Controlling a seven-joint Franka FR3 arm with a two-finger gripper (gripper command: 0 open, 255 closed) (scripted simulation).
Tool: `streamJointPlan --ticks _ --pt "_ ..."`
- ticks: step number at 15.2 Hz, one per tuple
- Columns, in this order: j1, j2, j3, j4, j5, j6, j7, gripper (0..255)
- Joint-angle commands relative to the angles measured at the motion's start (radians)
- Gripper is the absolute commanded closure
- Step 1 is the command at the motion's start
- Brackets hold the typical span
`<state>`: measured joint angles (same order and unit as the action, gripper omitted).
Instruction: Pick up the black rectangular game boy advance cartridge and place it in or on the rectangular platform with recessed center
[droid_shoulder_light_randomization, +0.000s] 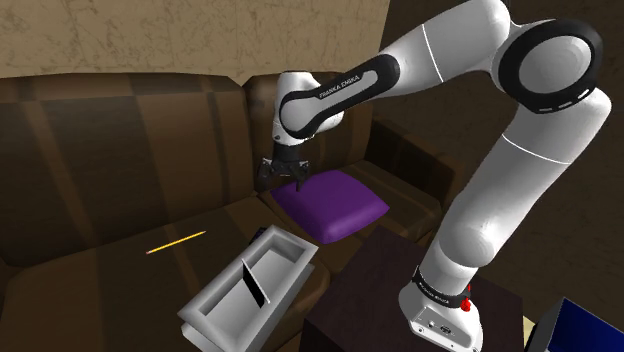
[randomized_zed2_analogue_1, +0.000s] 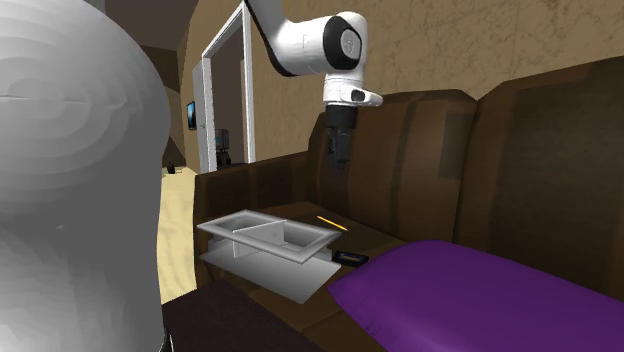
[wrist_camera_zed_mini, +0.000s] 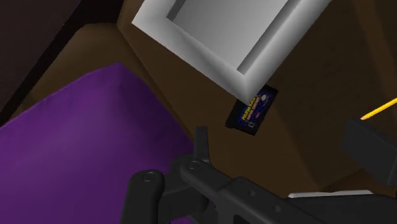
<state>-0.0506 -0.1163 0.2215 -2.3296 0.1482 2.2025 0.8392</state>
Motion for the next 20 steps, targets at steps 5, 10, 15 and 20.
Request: streamJointPlan --ticks 5,10,15,20 --pt "0.002 0.243 0.009 0.109 -0.044 0.112 0.196 0" --pt "0.024 0.443 -0.017 0.229 -0.074 0.174 0.338 0" --pt "0.051 0.638 -0.055 0.373 -0.079 0.210 0.456 0" --pt "0.061 0.705 -0.063 0.396 -0.080 0.252 0.473 0"
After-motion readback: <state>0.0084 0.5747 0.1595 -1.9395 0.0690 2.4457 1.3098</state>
